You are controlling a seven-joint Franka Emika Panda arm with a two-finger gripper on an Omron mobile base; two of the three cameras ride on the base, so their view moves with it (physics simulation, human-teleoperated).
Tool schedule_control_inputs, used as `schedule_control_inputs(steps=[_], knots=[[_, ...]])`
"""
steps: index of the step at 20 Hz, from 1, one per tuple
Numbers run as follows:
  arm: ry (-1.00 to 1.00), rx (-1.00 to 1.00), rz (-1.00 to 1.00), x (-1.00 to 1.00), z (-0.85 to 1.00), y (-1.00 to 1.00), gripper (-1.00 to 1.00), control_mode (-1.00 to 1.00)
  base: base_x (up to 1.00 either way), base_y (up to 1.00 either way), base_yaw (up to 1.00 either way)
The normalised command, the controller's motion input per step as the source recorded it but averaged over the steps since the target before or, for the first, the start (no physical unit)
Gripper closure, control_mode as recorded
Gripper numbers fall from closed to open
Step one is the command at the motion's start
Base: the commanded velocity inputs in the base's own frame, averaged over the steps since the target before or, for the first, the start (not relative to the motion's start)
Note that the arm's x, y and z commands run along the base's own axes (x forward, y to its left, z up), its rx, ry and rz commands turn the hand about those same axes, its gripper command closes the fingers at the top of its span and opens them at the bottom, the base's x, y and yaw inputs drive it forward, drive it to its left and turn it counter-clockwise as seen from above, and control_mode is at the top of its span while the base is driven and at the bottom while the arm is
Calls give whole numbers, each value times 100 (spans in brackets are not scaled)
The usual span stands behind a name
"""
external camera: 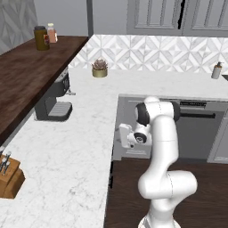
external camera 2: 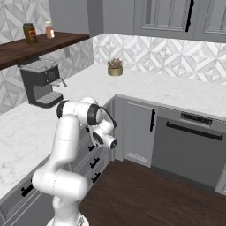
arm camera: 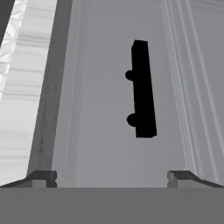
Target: Take a straw from the drawer in front and place it inside the glass cup on the dining counter.
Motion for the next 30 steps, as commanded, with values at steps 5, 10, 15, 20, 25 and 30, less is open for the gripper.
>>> schedule_control_inputs(steps=[5, 10, 15, 20, 25, 30], knots=[[2, 0, -3, 34, -22, 2, -100, -100, 0, 0, 0], [0, 0, 0, 38, -5, 11, -100, -100, 0, 0, 0], [0, 0, 0, 36, -12, 10, -100, -100, 0, 0, 0], [2, 0, 0, 19, -24, 7, -100, -100, 0, 0, 0], [3, 0, 0, 8, -25, 13, -100, -100, 0, 0, 0], [0, 0, 0, 1, -6, 23, -100, -100, 0, 0, 0]])
